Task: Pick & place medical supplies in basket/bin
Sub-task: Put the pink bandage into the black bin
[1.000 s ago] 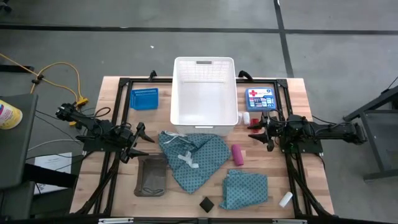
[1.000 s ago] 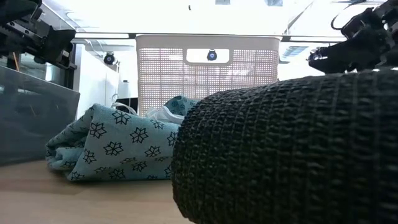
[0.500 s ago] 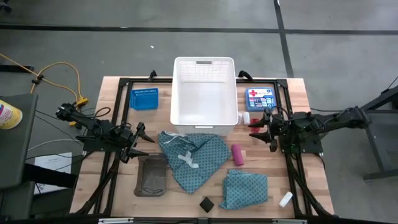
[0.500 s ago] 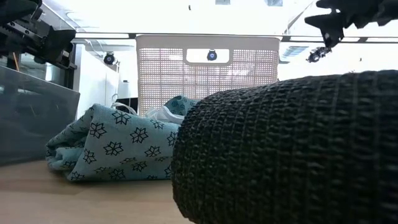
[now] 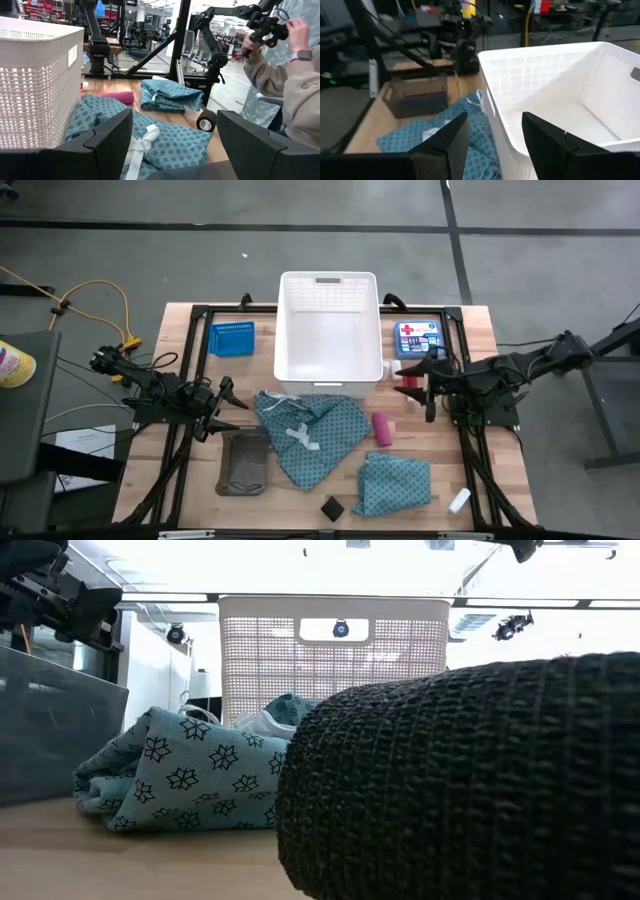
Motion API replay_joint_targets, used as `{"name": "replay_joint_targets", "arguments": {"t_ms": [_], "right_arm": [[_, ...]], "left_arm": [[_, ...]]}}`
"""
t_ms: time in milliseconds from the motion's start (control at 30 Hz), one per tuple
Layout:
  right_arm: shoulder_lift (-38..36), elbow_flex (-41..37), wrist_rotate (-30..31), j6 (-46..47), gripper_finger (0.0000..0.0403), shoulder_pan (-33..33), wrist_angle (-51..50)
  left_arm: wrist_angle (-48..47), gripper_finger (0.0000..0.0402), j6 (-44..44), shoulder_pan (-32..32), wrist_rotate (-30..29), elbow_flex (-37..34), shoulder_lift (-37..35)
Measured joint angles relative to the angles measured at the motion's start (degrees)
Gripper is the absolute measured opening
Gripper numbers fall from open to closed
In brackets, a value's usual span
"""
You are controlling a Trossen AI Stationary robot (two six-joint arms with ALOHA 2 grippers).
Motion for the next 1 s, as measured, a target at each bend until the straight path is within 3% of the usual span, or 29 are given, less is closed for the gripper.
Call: {"name": "replay_joint_targets", "arguments": {"t_ms": [433,567,667,833,1000], "right_arm": [[10.75,10.24,11.26,13.2,0.0172,6.02,-10.71],[16.38,16.05,13.43,22.71,0.0172,6.68,-18.31],[21.45,21.09,13.35,34.83,0.0172,6.66,-27.44],[28.19,27.24,6.47,58.49,0.0172,5.95,-43.47],[32.53,27.57,-4.72,69.88,0.0172,4.87,-46.22]], "left_arm": [[0.0,0.0281,-0.01,0.0,0.04,0.0,0.0],[0.0,0.0281,0.0,0.0,0.06,0.0,0.01],[0.0,0.0281,-0.01,0.0,0.07,0.0,0.0],[0.0,0.0281,0.0,0.0,0.09,0.0,0.0],[0.01,0.0281,0.0,0.0,0.11,0.0,0.0]]}}
